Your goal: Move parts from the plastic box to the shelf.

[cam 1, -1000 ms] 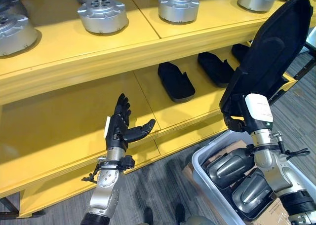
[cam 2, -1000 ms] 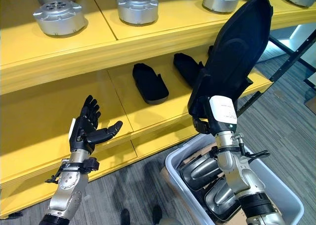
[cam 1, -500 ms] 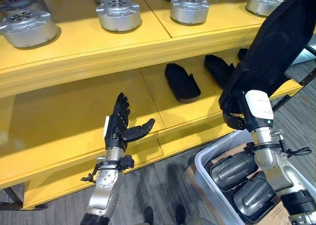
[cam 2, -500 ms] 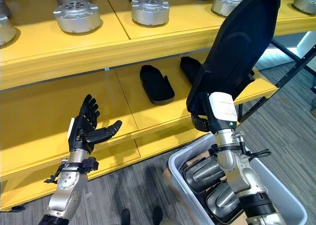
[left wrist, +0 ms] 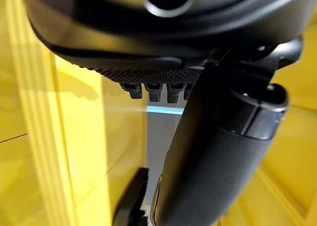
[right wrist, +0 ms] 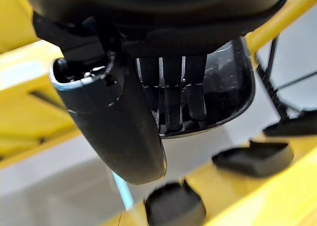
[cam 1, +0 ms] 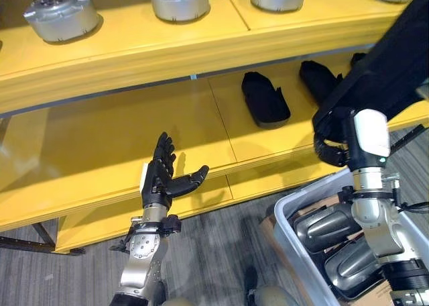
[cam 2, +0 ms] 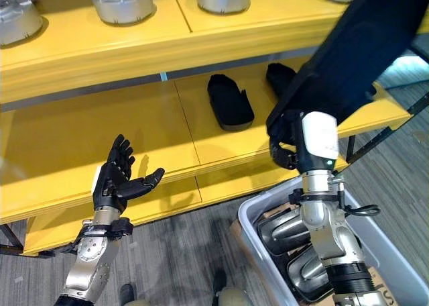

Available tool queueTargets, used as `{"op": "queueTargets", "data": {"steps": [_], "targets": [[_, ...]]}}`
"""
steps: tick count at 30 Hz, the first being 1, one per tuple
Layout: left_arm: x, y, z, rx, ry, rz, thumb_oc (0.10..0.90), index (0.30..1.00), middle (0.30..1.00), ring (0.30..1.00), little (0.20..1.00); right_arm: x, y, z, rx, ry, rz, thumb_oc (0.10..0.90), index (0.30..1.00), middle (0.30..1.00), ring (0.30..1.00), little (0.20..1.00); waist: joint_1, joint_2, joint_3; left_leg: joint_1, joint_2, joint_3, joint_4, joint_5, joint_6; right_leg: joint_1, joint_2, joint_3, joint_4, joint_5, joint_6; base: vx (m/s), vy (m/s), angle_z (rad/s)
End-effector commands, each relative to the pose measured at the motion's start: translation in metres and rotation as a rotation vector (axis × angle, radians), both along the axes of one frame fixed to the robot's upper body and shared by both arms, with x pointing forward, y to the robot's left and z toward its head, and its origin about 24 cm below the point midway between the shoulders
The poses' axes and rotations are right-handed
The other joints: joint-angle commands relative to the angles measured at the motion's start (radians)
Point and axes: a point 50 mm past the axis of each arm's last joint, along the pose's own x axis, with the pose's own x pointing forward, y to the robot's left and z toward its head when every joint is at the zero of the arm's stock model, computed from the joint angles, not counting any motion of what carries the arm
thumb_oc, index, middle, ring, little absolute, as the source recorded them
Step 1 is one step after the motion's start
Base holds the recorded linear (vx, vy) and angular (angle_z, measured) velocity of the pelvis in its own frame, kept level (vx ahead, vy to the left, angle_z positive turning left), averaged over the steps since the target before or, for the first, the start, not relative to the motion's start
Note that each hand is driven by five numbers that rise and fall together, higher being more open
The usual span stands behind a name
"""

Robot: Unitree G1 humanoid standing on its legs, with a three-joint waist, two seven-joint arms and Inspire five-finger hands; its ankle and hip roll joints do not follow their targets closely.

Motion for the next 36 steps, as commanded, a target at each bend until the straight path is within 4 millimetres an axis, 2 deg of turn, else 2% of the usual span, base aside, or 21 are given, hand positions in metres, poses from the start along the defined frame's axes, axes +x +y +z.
{"op": "queueTargets", "data": {"steps": [1, 2, 4, 5, 6, 7, 9, 11, 15, 22, 23, 28, 33, 36], "targets": [[0.001, 0.005, 0.054, 0.021, -0.288, -0.009, 0.9, 1.0, 1.0, 1.0, 1.0, -0.018, 0.013, 0.057, -0.042, -0.382, 0.059, 0.4, 0.3, 0.3, 0.3, 0.3, 0.009, -0.025, -0.157, 0.033, -0.002, 0.007, -0.08, 0.092, -0.049, -0.036, -0.008, 0.075, 0.131, -0.107, 0.035, 0.07, 0.248, 0.44], [0.0, 0.006, 0.054, 0.021, -0.288, 0.001, 0.9, 1.0, 1.0, 1.0, 1.0, -0.02, 0.014, 0.057, -0.032, -0.399, 0.057, 0.4, 0.3, 0.3, 0.3, 0.3, 0.013, -0.016, -0.159, 0.037, -0.016, -0.019, -0.082, 0.064, -0.042, -0.037, -0.016, 0.081, 0.134, -0.102, 0.043, 0.05, 0.158, 0.38], [0.0, 0.008, 0.053, 0.021, -0.285, 0.008, 0.9, 1.0, 1.0, 1.0, 1.0, -0.022, 0.012, 0.056, -0.029, -0.402, 0.042, 0.4, 0.3, 0.3, 0.3, 0.3, 0.012, -0.012, -0.166, 0.042, -0.028, -0.018, -0.08, 0.043, -0.036, -0.03, -0.03, 0.086, 0.13, -0.102, 0.051, 0.07, 0.198, 0.23], [0.0, 0.007, 0.055, 0.024, -0.292, 0.006, 0.9, 1.0, 1.0, 1.0, 1.0, -0.028, 0.007, 0.053, 0.004, -0.431, 0.006, 0.4, 0.3, 0.3, 0.3, 0.3, 0.007, -0.009, -0.17, 0.04, -0.048, 0.0, -0.07, 0.026, -0.033, -0.017, -0.057, 0.085, 0.122, -0.093, 0.064, 0.13, 0.307, 0.19], [-0.001, 0.007, 0.057, 0.039, -0.301, 0.005, 0.9, 1.0, 1.0, 1.0, 1.0, -0.037, 0.002, 0.053, 0.029, -0.466, -0.033, 0.4, 0.3, 0.3, 0.3, 0.3, 0.002, -0.014, -0.175, 0.037, -0.075, 0.004, -0.048, -0.003, -0.022, 0.002, -0.087, 0.09, 0.106, -0.081, 0.082, 0.13, 0.311, 0.21], [-0.001, 0.007, 0.057, 0.041, -0.3, 0.003, 0.9, 1.0, 1.0, 1.0, 1.0, -0.038, 0.002, 0.052, 0.03, -0.465, -0.036, 0.4, 0.3, 0.3, 0.3, 0.3, 0.003, -0.018, -0.176, 0.036, -0.079, 0.003, -0.043, -0.007, -0.02, 0.006, -0.091, 0.09, 0.103, -0.079, 0.084, 0.11, 0.258, 0.3], [0.0, 0.008, 0.059, 0.059, -0.307, 0.01, 0.9, 1.0, 1.0, 1.0, 1.0, -0.05, -0.008, 0.047, 0.057, -0.486, -0.109, 0.4, 0.3, 0.3, 0.3, 0.3, -0.01, -0.026, -0.18, 0.033, -0.117, 0.013, -0.004, -0.056, -0.002, 0.034, -0.13, 0.093, 0.072, -0.063, 0.106, 0.11, 0.257, 0.34], [0.001, 0.009, 0.059, 0.071, -0.304, 0.016, 0.9, 1.0, 1.0, 1.0, 1.0, -0.053, -0.012, 0.044, 0.077, -0.487, -0.133, 0.4, 0.3, 0.3, 0.3, 0.3, -0.012, -0.034, -0.182, 0.037, -0.134, 0.017, 0.01, -0.074, 0.007, 0.045, -0.143, 0.101, 0.059, -0.058, 0.114, 0.09, 0.178, 0.24], [-0.001, 0.015, 0.062, 0.093, -0.315, 0.045, 0.9, 1.0, 1.0, 1.0, 1.0, -0.073, -0.031, 0.033, 0.174, -0.527, -0.261, 0.4, 0.3, 0.3, 0.3, 0.3, -0.03, -0.057, -0.202, 0.042, -0.166, 0.034, 0.041, -0.115, 0.025, 0.068, -0.176, 0.115, 0.036, -0.046, 0.136, 0.08, 0.13, -0.05], [-0.003, 0.021, 0.059, 0.116, -0.295, 0.071, 0.9, 1.0, 1.0, 1.0, 1.0, -0.08, -0.047, 0.012, 0.376, -0.531, -0.336, 0.4, 0.3, 0.3, 0.3, 0.3, -0.035, -0.084, -0.227, 0.068, -0.184, 0.071, 0.048, -0.146, 0.038, 0.079, -0.194, 0.142, 0.003, -0.024, 0.16, 0.06, 0.067, -0.12], [-0.004, 0.024, 0.057, 0.126, -0.285, 0.084, 0.9, 1.0, 1.0, 1.0, 1.0, -0.08, -0.054, 0.003, 0.419, -0.511, -0.379, 0.4, 0.3, 0.3, 0.3, 0.3, -0.037, -0.09, -0.233, 0.078, -0.184, 0.082, 0.046, -0.151, 0.04, 0.082, -0.196, 0.149, -0.005, -0.015, 0.164, 0.04, 0.026, -0.27], [-0.008, 0.03, 0.055, 0.148, -0.27, 0.109, 0.9, 1.0, 1.0, 1.0, 1.0, -0.08, -0.065, -0.014, 0.543, -0.481, -0.423, 0.4, 0.3, 0.3, 0.3, 0.3, -0.032, -0.099, -0.243, 0.112, -0.186, 0.113, 0.025, -0.155, 0.046, 0.084, -0.198, 0.171, -0.018, -0.003, 0.171, 0.03, 0.016, -0.27], [-0.01, 0.033, 0.052, 0.168, -0.251, 0.115, 0.9, 1.0, 1.0, 1.0, 1.0, -0.079, -0.071, -0.026, 0.654, -0.45, -0.423, 0.4, 0.3, 0.3, 0.3, 0.3, -0.027, -0.106, -0.248, 0.129, -0.186, 0.125, 0.012, -0.156, 0.045, 0.091, -0.196, 0.176, -0.027, -0.001, 0.172, 0.02, 0.004, -0.12], [-0.011, 0.034, 0.05, 0.167, -0.243, 0.116, 0.9, 1.0, 1.0, 1.0, 1.0, -0.075, -0.069, -0.027, 0.654, -0.419, -0.392, 0.4, 0.3, 0.3, 0.3, 0.3, -0.023, -0.11, -0.249, 0.134, -0.186, 0.126, 0.007, -0.154, 0.045, 0.094, -0.195, 0.175, -0.029, 0.001, 0.171, 0.01, 0.0, -0.01]]}}
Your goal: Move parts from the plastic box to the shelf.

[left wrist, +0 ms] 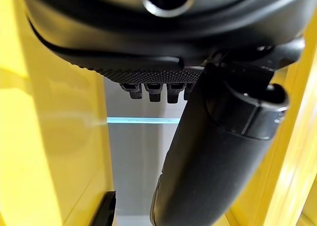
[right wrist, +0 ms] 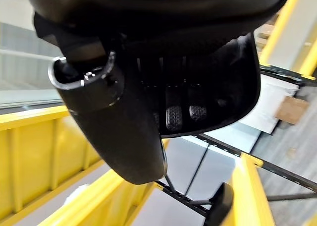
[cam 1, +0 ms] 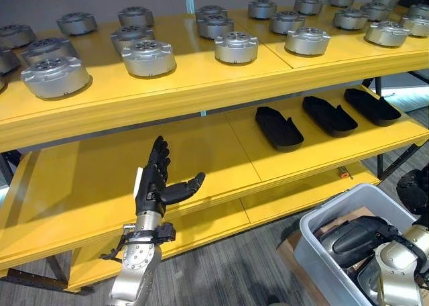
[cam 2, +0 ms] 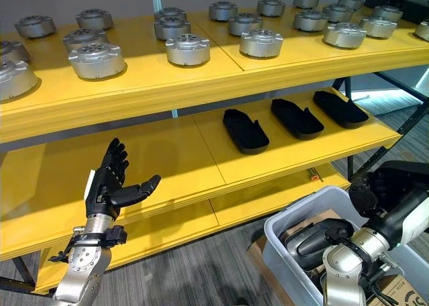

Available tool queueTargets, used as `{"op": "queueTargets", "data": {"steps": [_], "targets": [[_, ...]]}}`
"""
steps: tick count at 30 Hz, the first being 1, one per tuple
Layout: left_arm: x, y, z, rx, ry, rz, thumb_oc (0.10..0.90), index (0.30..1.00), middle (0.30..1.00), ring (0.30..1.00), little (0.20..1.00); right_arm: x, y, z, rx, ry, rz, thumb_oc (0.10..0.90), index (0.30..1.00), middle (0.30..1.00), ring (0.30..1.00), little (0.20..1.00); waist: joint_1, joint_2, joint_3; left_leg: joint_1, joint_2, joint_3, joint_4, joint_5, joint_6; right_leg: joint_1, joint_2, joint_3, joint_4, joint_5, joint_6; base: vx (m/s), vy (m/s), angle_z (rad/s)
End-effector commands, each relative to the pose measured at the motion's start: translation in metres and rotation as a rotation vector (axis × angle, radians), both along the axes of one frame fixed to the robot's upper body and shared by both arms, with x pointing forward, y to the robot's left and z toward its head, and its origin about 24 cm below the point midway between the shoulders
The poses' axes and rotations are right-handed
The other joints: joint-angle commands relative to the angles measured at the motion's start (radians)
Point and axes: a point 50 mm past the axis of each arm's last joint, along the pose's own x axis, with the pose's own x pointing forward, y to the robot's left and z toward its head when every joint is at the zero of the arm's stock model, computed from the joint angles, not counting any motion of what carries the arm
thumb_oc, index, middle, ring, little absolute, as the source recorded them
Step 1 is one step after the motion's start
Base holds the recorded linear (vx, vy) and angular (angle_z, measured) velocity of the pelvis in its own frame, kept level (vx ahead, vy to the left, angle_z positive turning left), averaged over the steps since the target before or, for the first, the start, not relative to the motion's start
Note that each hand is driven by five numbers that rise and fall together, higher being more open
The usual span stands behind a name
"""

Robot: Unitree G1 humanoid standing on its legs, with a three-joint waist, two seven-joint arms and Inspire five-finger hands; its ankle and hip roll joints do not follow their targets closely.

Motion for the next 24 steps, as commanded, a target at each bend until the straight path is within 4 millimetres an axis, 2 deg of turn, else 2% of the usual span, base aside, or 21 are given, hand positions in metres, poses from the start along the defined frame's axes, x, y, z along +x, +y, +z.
{"op": "queueTargets", "data": {"steps": [1, 11, 16, 24], "targets": [[0.008, 0.016, 0.049, 0.091, -0.251, 0.046, 0.9, 1.0, 1.0, 1.0, 1.0, 0.009, -0.005, 0.055, -0.179, -0.228, 0.057, 0.4, 0.3, 0.3, 0.3, 0.3, -0.003, -0.045, -0.061, 0.015, 0.031, 0.01, 0.077, -0.108, 0.039, 0.013, -0.024, 0.024, 0.063, -0.035, 0.005, 0.0, 0.0, 0.0], [0.009, 0.015, 0.047, 0.095, -0.235, 0.021, 0.9, 1.0, 1.0, 1.0, 1.0, 0.032, 0.01, 0.049, -0.157, -0.147, 0.253, 0.4, 0.3, 0.3, 0.3, 0.3, 0.027, -0.057, -0.049, 0.009, 0.036, -0.004, 0.065, -0.094, 0.036, 0.022, -0.016, 0.004, 0.06, -0.035, 0.001, 0.0, -0.013, 0.03], [0.01, 0.014, 0.047, 0.083, -0.233, 0.008, 0.9, 1.0, 1.0, 1.0, 1.0, 0.049, 0.025, 0.053, -0.227, -0.069, 0.391, 0.4, 0.3, 0.3, 0.3, 0.3, 0.051, -0.066, -0.038, 0.001, 0.04, -0.018, 0.064, -0.087, 0.033, 0.029, -0.011, -0.013, 0.061, -0.036, -0.003, 0.0, -0.03, 0.08], [0.012, 0.015, 0.046, 0.081, -0.225, -0.006, 0.9, 1.0, 1.0, 1.0, 1.0, 0.062, 0.04, 0.057, -0.297, 0.004, 0.536, 0.4, 0.3, 0.3, 0.3, 0.3, 0.076, -0.076, -0.028, -0.013, 0.041, -0.035, 0.065, -0.082, 0.031, 0.036, -0.008, -0.033, 0.061, -0.036, -0.005, 0.0, -0.022, 0.1]]}}
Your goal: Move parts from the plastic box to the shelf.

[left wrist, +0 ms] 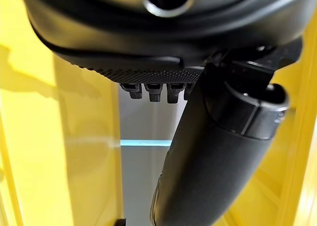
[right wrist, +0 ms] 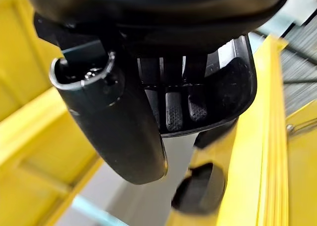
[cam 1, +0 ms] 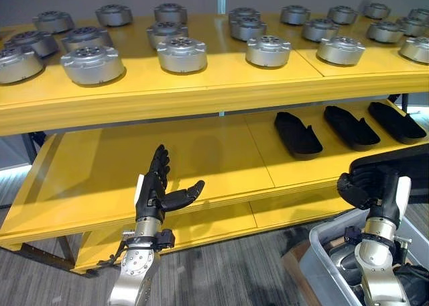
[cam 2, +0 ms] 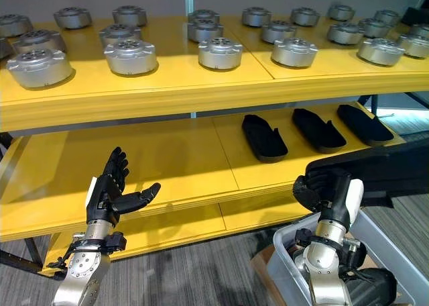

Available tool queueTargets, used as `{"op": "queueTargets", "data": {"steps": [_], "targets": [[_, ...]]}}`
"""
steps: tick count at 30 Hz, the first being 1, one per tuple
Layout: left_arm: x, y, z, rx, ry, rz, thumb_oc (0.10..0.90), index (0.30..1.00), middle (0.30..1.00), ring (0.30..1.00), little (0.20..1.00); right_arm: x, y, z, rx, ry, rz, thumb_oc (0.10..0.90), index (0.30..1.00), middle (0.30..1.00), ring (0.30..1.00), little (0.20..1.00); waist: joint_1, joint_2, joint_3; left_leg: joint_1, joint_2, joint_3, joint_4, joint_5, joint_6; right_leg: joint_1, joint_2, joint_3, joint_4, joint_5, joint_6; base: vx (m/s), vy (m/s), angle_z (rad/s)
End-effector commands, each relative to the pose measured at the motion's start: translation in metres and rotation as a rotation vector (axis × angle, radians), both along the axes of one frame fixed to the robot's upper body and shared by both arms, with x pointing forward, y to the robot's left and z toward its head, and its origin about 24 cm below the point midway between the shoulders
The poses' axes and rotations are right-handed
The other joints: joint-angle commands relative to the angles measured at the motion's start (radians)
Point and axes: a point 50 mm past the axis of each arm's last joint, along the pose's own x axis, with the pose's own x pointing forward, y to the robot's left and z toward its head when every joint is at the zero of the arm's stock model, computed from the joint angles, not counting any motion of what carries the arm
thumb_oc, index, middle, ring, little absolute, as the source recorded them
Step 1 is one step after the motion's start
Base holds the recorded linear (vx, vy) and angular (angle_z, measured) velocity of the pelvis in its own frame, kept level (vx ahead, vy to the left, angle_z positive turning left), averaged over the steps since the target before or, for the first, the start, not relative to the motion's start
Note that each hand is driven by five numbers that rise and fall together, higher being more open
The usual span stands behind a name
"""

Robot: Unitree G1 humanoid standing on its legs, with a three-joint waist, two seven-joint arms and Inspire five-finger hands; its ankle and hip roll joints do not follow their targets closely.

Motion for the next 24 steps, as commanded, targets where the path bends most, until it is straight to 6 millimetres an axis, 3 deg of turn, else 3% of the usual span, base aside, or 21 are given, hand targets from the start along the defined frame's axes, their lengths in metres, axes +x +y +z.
{"op": "queueTargets", "data": {"steps": [1, 11, 24], "targets": [[0.019, 0.013, 0.055, 0.048, -0.271, -0.011, 0.9, 1.0, 1.0, 1.0, 1.0, 0.03, -0.003, 0.077, -0.196, -0.301, 0.084, 0.4, 0.3, 0.3, 0.3, 0.3, 0.002, -0.049, -0.015, 0.013, 0.039, 0.012, 0.066, -0.091, 0.041, 0.007, -0.012, 0.026, 0.091, -0.038, -0.005, 0.01, -0.03, 0.15], [0.02, 0.012, 0.054, 0.043, -0.268, -0.023, 0.9, 1.0, 1.0, 1.0, 1.0, 0.047, 0.023, 0.099, -0.218, -0.355, 0.273, 0.4, 0.3, 0.3, 0.3, 0.3, 0.028, -0.058, -0.005, 0.006, 0.042, 0.001, 0.061, -0.086, 0.04, 0.014, -0.01, 0.007, 0.09, -0.045, -0.008, 0.0, -0.013, 0.06], [0.023, 0.01, 0.054, 0.029, -0.261, -0.035, 0.9, 1.0, 1.0, 1.0, 1.0, 0.069, 0.058, 0.119, -0.101, -0.425, 0.471, 0.4, 0.3, 0.3, 0.3, 0.3, 0.059, -0.065, 0.002, 0.005, 0.041, -0.014, 0.049, -0.076, 0.039, 0.027, -0.007, -0.012, 0.088, -0.047, -0.011, 0.0, -0.008, 0.04]]}}
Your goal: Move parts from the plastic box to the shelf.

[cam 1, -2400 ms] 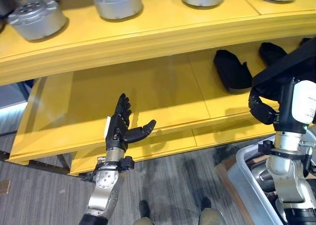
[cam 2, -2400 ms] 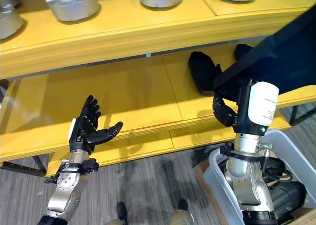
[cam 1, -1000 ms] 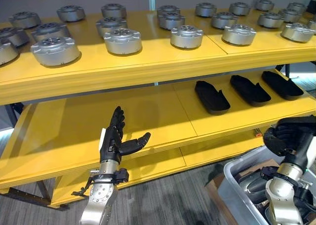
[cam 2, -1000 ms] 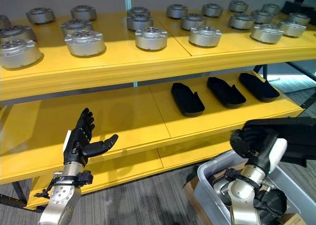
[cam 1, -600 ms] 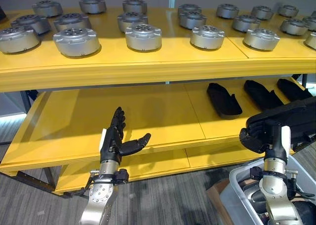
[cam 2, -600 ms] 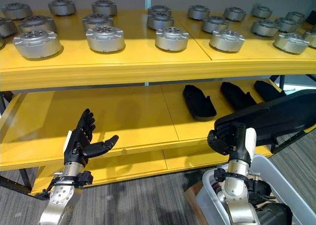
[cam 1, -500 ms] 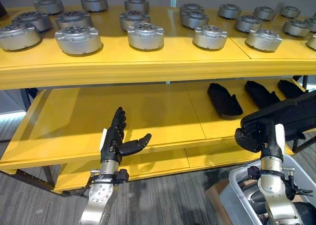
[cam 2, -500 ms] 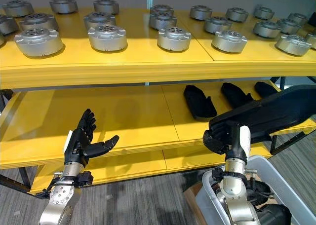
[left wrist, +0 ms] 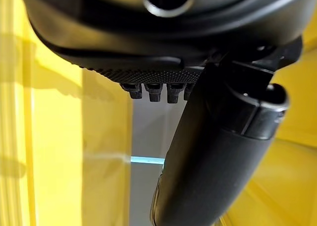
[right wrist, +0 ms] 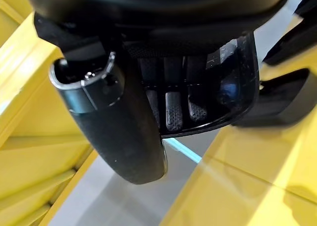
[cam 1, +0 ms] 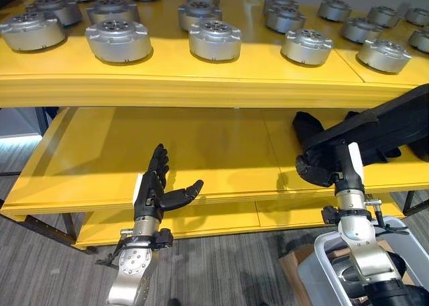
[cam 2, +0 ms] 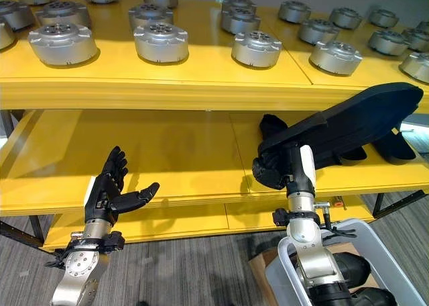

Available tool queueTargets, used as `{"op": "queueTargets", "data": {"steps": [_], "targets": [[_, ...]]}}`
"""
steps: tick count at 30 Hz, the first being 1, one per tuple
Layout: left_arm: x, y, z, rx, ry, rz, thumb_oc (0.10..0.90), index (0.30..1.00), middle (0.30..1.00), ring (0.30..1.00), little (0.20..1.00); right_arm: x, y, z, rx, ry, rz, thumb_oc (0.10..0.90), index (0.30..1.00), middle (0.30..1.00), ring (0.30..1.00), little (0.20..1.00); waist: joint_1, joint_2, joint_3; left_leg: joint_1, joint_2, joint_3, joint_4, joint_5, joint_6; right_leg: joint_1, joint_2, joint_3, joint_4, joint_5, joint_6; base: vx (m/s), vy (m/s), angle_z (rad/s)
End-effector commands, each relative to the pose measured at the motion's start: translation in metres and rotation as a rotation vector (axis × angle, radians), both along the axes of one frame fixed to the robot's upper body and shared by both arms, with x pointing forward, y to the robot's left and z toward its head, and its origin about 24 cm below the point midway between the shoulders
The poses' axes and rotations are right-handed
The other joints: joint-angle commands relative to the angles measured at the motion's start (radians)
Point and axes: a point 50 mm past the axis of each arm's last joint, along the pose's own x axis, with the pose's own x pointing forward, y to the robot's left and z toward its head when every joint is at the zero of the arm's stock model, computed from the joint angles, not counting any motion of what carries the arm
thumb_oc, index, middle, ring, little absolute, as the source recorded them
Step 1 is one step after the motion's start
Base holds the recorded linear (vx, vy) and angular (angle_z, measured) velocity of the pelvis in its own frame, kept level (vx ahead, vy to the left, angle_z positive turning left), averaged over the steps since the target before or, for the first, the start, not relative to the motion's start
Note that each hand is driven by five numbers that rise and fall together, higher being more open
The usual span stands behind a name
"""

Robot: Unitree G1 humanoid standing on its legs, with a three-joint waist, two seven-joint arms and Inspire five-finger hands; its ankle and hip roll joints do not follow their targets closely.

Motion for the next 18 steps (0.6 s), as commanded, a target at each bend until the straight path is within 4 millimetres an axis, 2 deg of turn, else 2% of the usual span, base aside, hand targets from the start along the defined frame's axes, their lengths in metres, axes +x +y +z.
{"op": "queueTargets", "data": {"steps": [1, 7, 15, 18], "targets": [[0.021, 0.006, 0.053, 0.024, -0.258, -0.034, 0.9, 1.0, 1.0, 1.0, 1.0, 0.02, 0.009, 0.083, -0.021, -0.368, 0.099, 0.4, 0.3, 0.3, 0.3, 0.3, 0.002, -0.022, -0.036, 0.03, 0.041, 0.03, 0.048, -0.079, 0.04, -0.003, -0.013, 0.043, 0.129, -0.049, -0.012, -0.01, -0.006, 0.04], [0.023, 0.006, 0.053, 0.025, -0.252, -0.036, 0.9, 1.0, 1.0, 1.0, 1.0, 0.029, 0.029, 0.089, 0.045, -0.374, 0.184, 0.4, 0.3, 0.3, 0.3, 0.3, 0.017, -0.023, -0.031, 0.033, 0.042, 0.026, 0.045, -0.079, 0.04, 0.001, -0.012, 0.037, 0.129, -0.053, -0.014, -0.01, -0.003, 0.03], [0.023, 0.006, 0.053, 0.034, -0.254, -0.033, 0.9, 1.0, 1.0, 1.0, 1.0, 0.024, 0.025, 0.091, 0.051, -0.406, 0.144, 0.4, 0.3, 0.3, 0.3, 0.3, 0.015, -0.02, -0.028, 0.034, 0.04, 0.024, 0.044, -0.081, 0.042, 0.004, -0.015, 0.031, 0.128, -0.048, -0.012, 0.0, 0.002, 0.03], [0.024, 0.006, 0.053, 0.033, -0.254, -0.023, 0.9, 1.0, 1.0, 1.0, 1.0, 0.02, 0.02, 0.09, 0.104, -0.43, 0.11, 0.4, 0.3, 0.3, 0.3, 0.3, 0.011, -0.018, -0.028, 0.037, 0.039, 0.028, 0.044, -0.084, 0.044, 0.001, -0.016, 0.037, 0.128, -0.047, -0.011, 0.0, 0.0, 0.0]]}}
